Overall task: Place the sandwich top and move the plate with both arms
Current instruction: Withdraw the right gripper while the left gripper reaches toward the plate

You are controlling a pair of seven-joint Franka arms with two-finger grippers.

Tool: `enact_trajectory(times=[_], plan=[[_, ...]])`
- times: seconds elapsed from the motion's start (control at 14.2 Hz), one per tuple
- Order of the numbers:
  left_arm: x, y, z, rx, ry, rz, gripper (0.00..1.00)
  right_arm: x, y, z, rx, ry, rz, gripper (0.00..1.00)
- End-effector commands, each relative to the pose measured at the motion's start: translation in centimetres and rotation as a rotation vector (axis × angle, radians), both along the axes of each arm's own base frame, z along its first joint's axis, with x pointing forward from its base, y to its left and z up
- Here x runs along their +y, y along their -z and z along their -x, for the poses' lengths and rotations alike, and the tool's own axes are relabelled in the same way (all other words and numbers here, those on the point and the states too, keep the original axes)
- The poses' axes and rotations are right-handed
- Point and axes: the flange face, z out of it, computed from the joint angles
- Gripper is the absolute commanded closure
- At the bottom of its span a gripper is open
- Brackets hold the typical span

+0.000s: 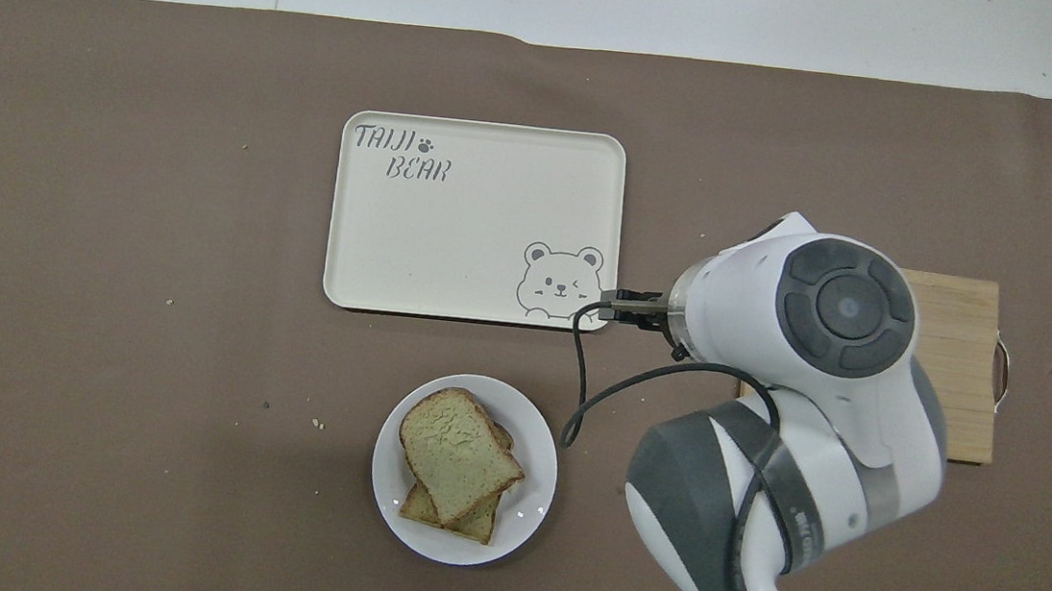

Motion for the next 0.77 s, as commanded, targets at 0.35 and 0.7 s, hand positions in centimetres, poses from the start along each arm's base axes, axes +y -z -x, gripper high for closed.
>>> enact_trajectory(times=[0.35, 0.7], plan=[[-3.9, 9.9, 3.6, 0.015, 0.057, 0.012, 0.0, -8.8, -9.1, 1.0, -0.02, 0.039, 0.032, 0.0], [-8.5, 19.1, 4.2, 0.049, 0.059, 0.187, 0.0, -13.3, -12.9, 1.0, -0.014, 0.107, 0.038, 0.0]])
